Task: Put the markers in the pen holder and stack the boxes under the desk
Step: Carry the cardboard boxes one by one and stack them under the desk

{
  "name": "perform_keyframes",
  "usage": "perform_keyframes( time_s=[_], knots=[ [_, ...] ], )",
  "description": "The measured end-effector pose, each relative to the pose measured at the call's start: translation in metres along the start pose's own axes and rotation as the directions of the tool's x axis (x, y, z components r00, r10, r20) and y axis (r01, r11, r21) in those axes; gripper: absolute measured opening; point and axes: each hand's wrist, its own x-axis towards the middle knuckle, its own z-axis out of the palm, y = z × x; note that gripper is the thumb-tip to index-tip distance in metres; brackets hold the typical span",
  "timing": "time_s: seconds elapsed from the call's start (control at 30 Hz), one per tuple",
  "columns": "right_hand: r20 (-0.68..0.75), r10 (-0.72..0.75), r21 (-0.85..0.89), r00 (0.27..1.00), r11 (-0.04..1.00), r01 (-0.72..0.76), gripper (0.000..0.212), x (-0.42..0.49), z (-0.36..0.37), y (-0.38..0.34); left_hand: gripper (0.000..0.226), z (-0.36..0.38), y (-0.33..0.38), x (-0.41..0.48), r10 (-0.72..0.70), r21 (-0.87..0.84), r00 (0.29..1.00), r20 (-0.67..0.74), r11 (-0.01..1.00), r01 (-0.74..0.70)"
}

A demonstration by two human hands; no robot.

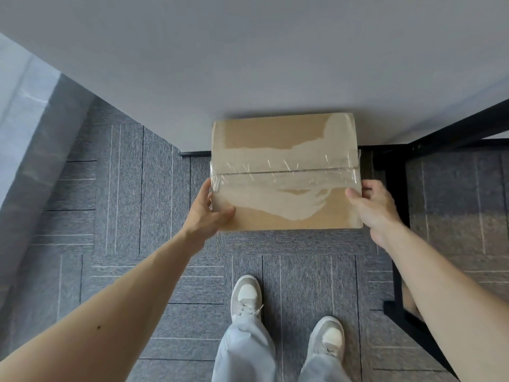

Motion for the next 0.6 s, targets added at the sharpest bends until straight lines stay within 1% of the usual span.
perform_keyframes(
  time_s=[0.1,0.27,0.33,0.43,0.53,0.6],
  knots=[
    [-0.006,-0.007,0.004,1.0,1.0,0.007,0.036,0.007,0.0,-0.01,0.097,0.002,0.015,0.013,0.01,0.026,1.0,-0.026,1.0,-0.009],
    [0.03,-0.011,-0.046,0.999,0.999,0.013,0.039,0.012,-0.002,-0.014,0.095,0.005,0.023,0.019,0.013,0.153,0.997,-0.071,0.988,-0.002],
    [0.055,-0.014,-0.098,0.998,0.995,0.019,0.048,0.006,-0.006,-0.016,0.094,0.005,0.027,0.016,0.026,0.245,0.995,-0.095,0.97,-0.002],
    [0.137,-0.025,-0.212,0.99,0.976,0.054,0.065,-0.013,-0.015,-0.028,0.093,0.006,0.039,-0.001,0.056,0.361,0.99,-0.132,0.933,-0.005],
    [0.198,-0.045,-0.326,0.979,0.939,0.109,0.068,-0.043,-0.028,-0.048,0.095,0.006,0.059,-0.033,0.096,0.451,0.984,-0.148,0.892,-0.019],
    [0.233,-0.047,-0.368,0.971,0.92,0.133,0.069,-0.066,-0.038,-0.062,0.092,0.003,0.076,-0.064,0.121,0.492,0.983,-0.141,0.87,-0.036]
  ],
)
